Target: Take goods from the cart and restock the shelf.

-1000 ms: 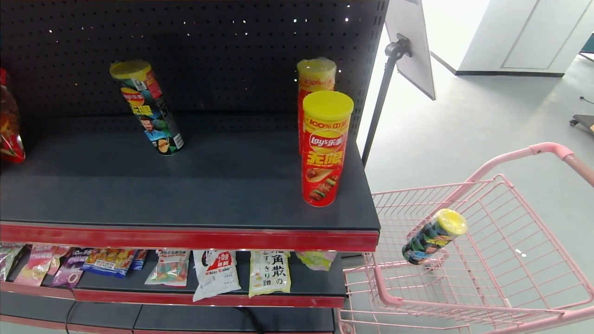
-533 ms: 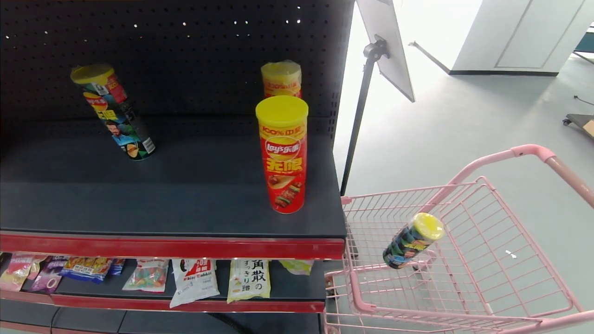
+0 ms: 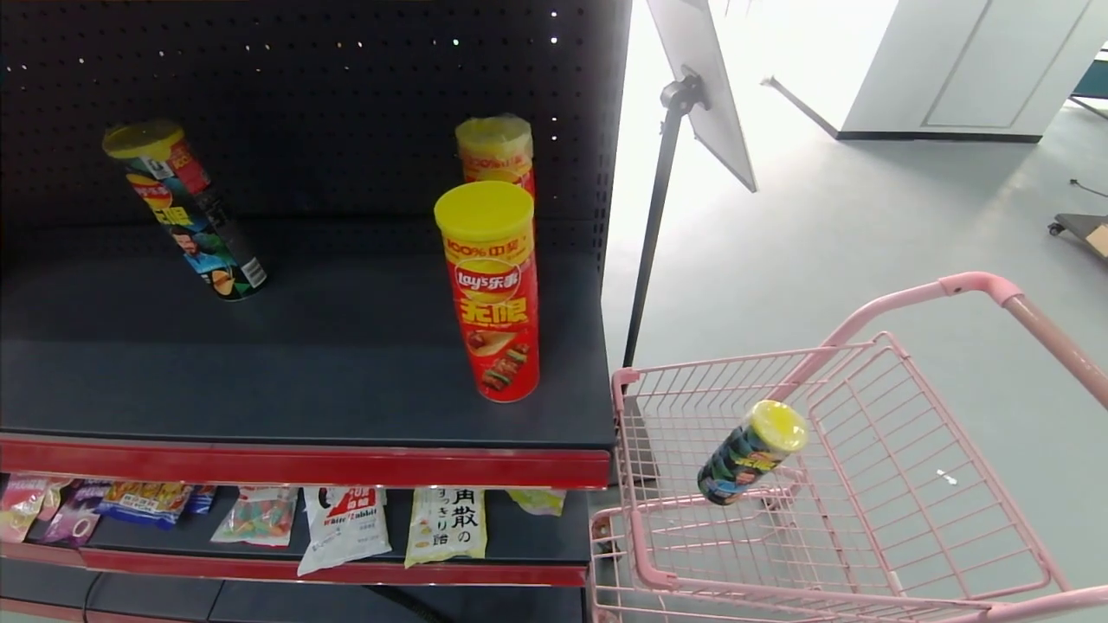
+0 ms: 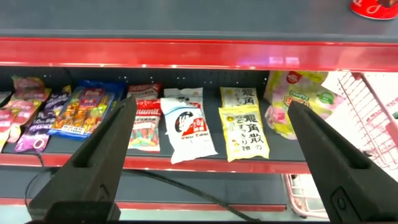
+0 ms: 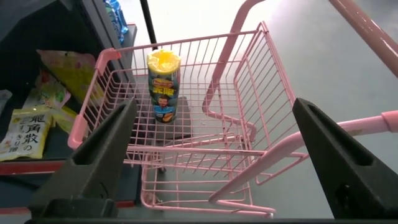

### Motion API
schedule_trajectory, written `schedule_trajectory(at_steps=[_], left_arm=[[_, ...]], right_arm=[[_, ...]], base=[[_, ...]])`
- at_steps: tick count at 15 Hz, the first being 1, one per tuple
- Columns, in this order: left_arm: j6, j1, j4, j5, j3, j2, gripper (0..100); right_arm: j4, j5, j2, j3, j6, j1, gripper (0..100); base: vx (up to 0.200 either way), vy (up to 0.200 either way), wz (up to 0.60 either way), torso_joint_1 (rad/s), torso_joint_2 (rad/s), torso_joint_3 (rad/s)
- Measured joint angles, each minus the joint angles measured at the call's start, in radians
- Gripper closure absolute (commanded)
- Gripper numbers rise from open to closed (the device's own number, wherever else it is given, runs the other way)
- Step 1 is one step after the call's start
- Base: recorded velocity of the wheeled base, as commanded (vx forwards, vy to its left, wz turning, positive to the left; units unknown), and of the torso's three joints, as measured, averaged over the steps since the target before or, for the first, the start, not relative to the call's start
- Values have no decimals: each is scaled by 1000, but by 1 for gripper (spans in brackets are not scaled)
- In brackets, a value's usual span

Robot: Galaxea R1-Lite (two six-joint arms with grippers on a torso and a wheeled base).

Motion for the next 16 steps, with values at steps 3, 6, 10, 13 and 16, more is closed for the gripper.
schedule_trajectory(at_steps=[3,6,10,13,16], left_arm=[[0,0,0,0,0,0,0],[0,0,0,0,0,0,0],[0,0,0,0,0,0,0],[0,0,0,0,0,0,0],[0,0,-1,0,0,0,0]], right_arm=[[0,23,0,0,1,0,0],[0,29,0,0,1,0,0],[0,30,0,0,1,0,0],[0,30,0,0,1,0,0],[-1,29,0,0,1,0,0]], base=[[0,0,0,0,0,0],[0,0,0,0,0,0],[0,0,0,0,0,0],[0,0,0,0,0,0],[0,0,0,-67,132,81]])
